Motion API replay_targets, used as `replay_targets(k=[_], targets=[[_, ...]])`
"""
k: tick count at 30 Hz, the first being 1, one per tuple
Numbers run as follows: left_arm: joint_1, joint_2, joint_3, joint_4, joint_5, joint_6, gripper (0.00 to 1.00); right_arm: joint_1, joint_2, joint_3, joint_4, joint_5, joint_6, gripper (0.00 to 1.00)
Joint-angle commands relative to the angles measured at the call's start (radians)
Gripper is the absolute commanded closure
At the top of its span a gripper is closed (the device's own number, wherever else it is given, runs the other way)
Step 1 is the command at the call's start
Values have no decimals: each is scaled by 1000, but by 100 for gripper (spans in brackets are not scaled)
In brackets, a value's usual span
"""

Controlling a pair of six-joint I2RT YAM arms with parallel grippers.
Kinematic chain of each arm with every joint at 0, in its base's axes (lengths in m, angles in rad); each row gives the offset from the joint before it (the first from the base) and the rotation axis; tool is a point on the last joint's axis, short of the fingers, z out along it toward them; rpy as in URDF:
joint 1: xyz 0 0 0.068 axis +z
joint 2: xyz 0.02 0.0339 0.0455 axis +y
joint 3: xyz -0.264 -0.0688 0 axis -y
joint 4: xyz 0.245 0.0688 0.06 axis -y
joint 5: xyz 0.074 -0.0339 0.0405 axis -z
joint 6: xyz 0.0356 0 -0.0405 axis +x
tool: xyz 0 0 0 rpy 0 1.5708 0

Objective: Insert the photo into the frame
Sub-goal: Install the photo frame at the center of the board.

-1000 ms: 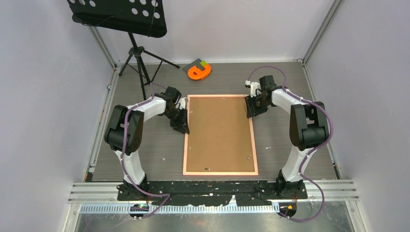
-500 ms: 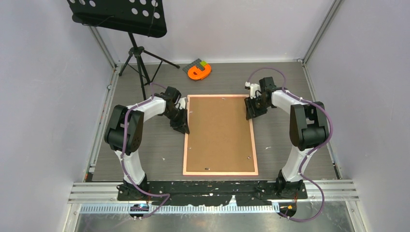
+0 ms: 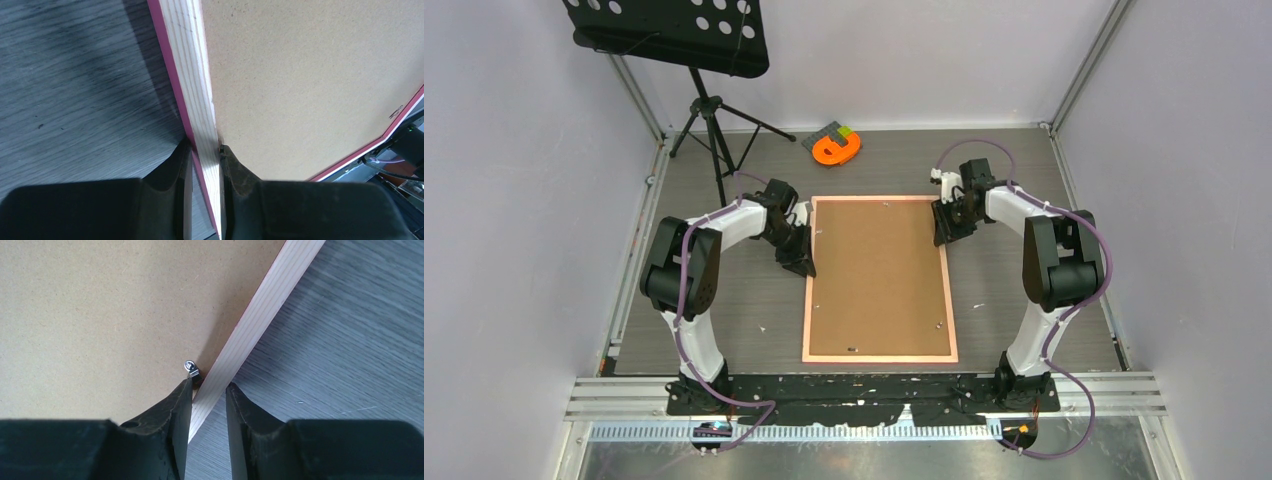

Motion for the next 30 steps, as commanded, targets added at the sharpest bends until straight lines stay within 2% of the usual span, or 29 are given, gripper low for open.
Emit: replay_targets(k=[1, 14, 22, 23, 27, 30], targets=[[4, 32, -15, 18, -29, 34, 100, 1, 0, 39, 44, 45, -13, 67], [4, 37, -14, 18, -30, 37, 100, 1, 29, 92, 16, 42, -98, 75], [4, 35, -15, 20, -30, 36, 100, 1, 39, 93, 37, 44, -114, 76], [4, 35, -15, 20, -31, 36, 100, 1, 38, 93, 38, 44, -108, 75], [4, 29, -16, 21, -31, 34, 100, 1, 19, 79, 40, 38, -78, 55], [5, 26, -17, 24, -29, 28, 100, -1, -10, 75, 26, 28, -49, 45]])
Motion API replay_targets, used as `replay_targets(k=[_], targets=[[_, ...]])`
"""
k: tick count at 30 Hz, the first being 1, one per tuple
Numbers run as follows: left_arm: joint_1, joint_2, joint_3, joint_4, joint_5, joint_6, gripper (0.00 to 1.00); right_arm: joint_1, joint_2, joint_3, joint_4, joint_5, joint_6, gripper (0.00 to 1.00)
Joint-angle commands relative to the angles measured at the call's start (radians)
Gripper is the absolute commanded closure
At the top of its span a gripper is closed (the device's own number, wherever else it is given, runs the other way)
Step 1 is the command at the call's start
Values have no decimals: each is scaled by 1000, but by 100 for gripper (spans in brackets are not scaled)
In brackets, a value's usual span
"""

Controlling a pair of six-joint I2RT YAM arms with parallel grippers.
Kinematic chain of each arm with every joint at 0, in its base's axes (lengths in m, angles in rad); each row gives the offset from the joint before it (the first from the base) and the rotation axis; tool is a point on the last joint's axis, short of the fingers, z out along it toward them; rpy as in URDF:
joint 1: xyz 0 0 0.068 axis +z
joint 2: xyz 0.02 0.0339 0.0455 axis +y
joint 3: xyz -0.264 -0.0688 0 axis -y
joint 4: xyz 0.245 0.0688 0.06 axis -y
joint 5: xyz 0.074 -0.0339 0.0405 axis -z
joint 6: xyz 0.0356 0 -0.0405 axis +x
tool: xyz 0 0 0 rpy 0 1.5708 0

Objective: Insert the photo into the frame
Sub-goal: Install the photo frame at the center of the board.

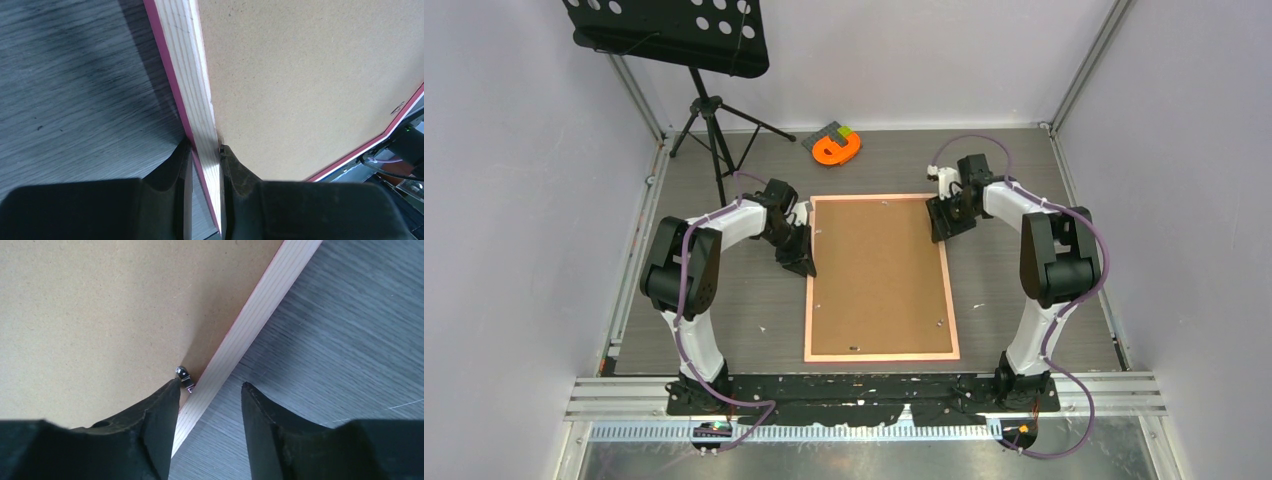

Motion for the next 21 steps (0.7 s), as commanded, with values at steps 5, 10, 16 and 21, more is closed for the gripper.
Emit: replay_targets(k=[5, 10, 16, 21], targets=[[11, 23, -23, 29, -20, 18, 100, -9, -114, 15, -10, -1, 23, 34], [22, 24, -26, 35, 1, 11, 100, -14, -202, -51, -52, -14, 0, 34], [24, 4, -30, 39, 5, 8, 100, -14, -280, -172, -84, -42, -36, 38], [24, -14, -30, 44, 11, 8, 100, -14, -286, -248, -77, -78, -43, 40]])
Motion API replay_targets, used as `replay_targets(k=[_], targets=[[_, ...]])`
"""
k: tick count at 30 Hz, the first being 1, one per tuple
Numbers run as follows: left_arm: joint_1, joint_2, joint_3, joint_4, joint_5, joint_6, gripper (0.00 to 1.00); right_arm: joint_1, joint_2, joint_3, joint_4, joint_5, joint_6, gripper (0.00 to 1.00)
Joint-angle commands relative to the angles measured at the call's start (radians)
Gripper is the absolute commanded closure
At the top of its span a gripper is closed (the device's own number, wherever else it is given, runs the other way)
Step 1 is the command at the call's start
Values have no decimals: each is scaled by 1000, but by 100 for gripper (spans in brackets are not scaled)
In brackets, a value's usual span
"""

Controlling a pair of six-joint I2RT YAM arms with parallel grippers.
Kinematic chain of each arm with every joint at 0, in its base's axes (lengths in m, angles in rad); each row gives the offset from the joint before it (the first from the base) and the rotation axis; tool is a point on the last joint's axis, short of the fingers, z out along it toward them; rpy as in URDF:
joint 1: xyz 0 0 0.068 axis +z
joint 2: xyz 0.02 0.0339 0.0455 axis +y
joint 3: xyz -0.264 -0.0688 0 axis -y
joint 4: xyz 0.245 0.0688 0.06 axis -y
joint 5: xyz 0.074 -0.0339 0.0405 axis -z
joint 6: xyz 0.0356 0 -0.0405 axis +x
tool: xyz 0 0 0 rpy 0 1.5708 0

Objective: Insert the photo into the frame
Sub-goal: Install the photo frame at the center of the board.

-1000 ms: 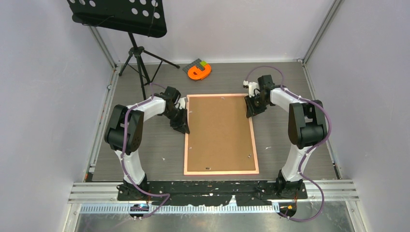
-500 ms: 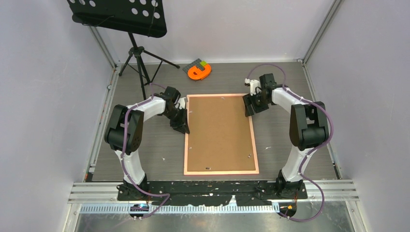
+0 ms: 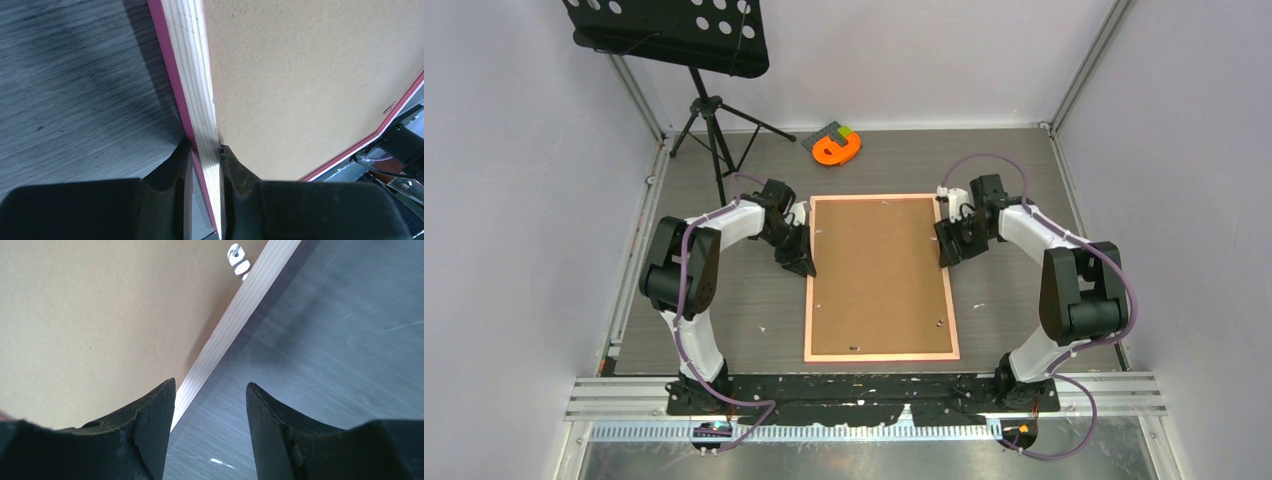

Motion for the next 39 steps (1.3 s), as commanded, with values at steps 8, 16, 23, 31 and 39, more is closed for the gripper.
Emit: replay_targets(k=[8, 16, 23, 31, 39], targets=[[6, -21, -11, 42, 25, 20, 100, -5, 60, -38, -9, -94, -9, 50], [5, -1, 25, 21, 61, 29, 100, -11, 120, -14, -1, -108, 1, 73], [5, 41, 114, -27, 11, 78, 100, -13, 167, 58, 5, -98, 12, 87], [6, 116, 263, -53, -10, 51, 100, -13, 264, 215, 0, -101, 38, 92], [6, 162, 342, -47, -12, 7, 100, -13, 317, 357, -21, -74, 29, 87]])
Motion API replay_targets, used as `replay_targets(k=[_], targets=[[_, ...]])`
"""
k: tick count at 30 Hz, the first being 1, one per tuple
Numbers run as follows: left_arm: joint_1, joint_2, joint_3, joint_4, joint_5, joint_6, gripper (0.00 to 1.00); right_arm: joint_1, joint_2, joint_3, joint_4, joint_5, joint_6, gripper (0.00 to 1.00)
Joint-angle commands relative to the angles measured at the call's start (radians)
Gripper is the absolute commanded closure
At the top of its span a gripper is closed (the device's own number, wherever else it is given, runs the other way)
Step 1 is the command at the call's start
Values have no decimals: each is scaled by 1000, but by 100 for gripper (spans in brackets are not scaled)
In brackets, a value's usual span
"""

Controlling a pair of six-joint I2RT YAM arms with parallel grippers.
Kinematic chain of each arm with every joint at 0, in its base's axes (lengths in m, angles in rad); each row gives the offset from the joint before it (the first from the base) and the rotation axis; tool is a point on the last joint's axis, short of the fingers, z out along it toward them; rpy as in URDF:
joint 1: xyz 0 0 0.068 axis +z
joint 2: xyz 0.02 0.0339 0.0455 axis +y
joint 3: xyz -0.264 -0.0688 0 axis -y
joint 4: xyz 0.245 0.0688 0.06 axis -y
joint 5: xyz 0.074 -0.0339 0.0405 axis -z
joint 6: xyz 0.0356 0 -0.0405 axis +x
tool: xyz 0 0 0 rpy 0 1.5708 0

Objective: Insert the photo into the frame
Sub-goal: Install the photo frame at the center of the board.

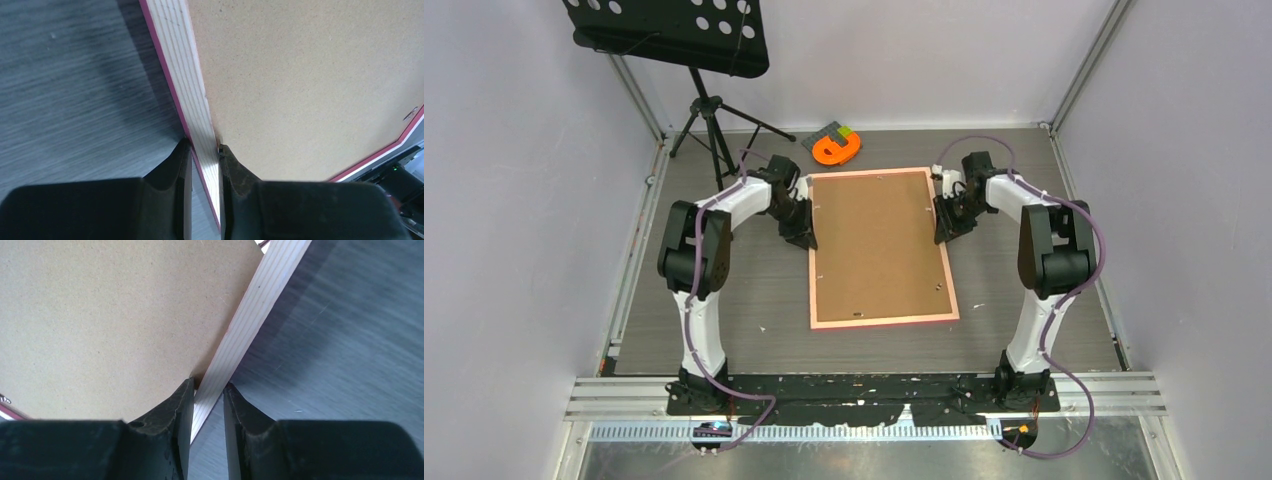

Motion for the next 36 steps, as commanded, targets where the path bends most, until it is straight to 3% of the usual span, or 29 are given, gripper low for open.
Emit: replay_targets(k=[1, 4, 5, 9, 10, 17, 24, 36], targets=[[-6, 2, 66, 21, 61, -17, 100, 5, -2, 90, 44, 3, -22, 84], [-6, -1, 65, 27, 58, -24, 97, 5, -15, 101, 44, 21, -28, 72], [-6, -5, 61, 28, 52, -23, 94, 5, -26, 99, 44, 25, -28, 63], [-6, -32, 38, 39, 29, -16, 64, 6, -83, 62, 49, 44, -31, 42], [-6, -38, 35, 40, 29, -16, 61, 5, -96, 43, 50, 50, -32, 39], [-6, -94, 21, 28, -10, 12, 31, 4, -269, -81, 55, 45, -40, 28], [-6, -167, -38, -4, -28, 64, 8, 5, -450, -239, 25, 21, -84, 19], [-11, -252, -225, 3, -40, 133, 6, 8, -608, -459, 17, -11, -218, 16]])
